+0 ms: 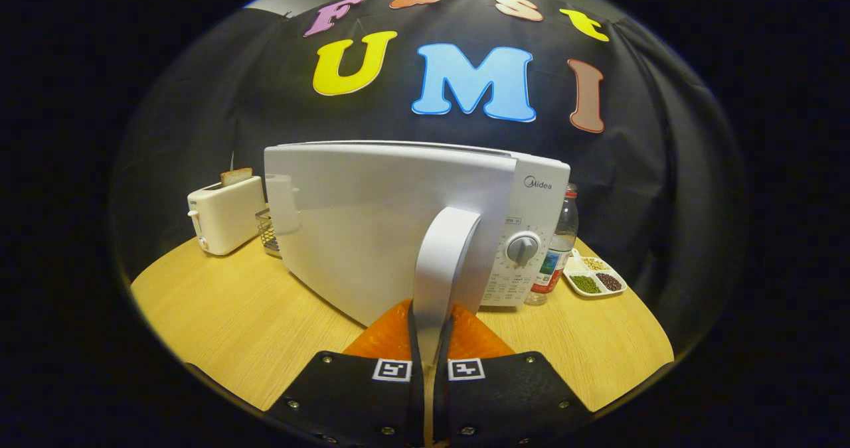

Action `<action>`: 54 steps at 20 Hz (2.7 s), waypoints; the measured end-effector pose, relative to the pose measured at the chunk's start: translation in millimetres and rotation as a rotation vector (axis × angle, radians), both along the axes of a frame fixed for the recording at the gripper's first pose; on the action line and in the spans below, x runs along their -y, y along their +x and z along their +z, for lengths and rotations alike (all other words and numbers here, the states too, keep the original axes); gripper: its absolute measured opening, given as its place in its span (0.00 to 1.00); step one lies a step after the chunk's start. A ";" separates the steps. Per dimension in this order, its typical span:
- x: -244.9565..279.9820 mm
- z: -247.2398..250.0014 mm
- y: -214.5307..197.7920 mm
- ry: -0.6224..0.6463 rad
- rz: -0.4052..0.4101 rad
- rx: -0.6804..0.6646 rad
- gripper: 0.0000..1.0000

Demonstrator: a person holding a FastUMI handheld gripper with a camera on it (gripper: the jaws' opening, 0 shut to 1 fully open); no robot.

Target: Open the microwave, put the food inside, and close the microwave door.

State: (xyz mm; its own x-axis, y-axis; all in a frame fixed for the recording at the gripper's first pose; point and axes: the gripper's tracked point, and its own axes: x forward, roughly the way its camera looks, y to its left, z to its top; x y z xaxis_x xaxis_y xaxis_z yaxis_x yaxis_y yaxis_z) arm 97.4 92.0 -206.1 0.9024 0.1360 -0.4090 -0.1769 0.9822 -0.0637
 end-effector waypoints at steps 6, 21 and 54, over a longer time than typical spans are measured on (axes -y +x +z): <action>-31.8 1.6 -47.6 -0.008 0.044 -0.039 0.07; -139.4 5.6 -135.3 -0.001 0.188 -0.041 0.23; -223.3 133.7 -235.5 0.182 0.379 0.209 0.97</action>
State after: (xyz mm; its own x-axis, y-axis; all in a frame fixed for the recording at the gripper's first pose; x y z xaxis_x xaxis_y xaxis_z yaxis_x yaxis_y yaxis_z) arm -138.1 315.3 -72.4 0.8360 0.5242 -0.1626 -0.5267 0.8495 0.0308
